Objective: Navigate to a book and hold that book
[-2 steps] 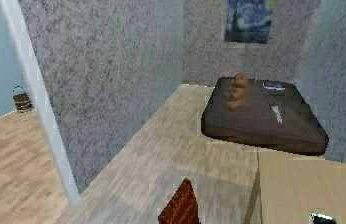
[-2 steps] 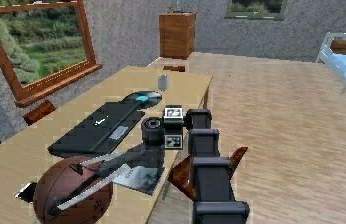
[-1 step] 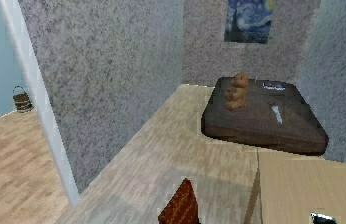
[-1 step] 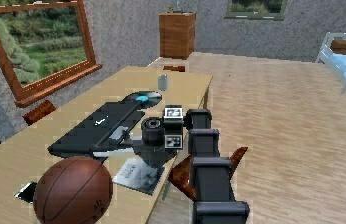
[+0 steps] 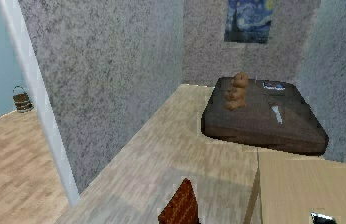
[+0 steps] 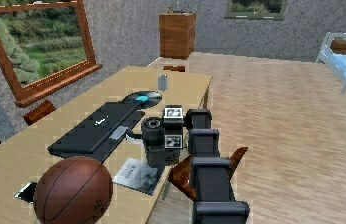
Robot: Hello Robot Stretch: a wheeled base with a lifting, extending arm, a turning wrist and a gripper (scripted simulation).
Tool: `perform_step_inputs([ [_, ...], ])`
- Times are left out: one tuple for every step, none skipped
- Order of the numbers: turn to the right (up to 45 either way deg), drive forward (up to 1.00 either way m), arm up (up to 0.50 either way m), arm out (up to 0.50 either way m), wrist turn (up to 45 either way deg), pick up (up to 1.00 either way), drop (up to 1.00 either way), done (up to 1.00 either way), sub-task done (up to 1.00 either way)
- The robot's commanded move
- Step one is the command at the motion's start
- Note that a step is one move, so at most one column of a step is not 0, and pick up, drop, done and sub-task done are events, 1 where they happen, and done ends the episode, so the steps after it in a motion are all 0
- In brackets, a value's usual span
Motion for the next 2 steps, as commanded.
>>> perform_step_inputs([
  [0.0,0.00,-0.30,0.00,0.0,0.00,0.00,0.00,0.00],
  [0.0,0.00,0.00,0.00,0.0,1.00,0.00,0.00,0.00],
])
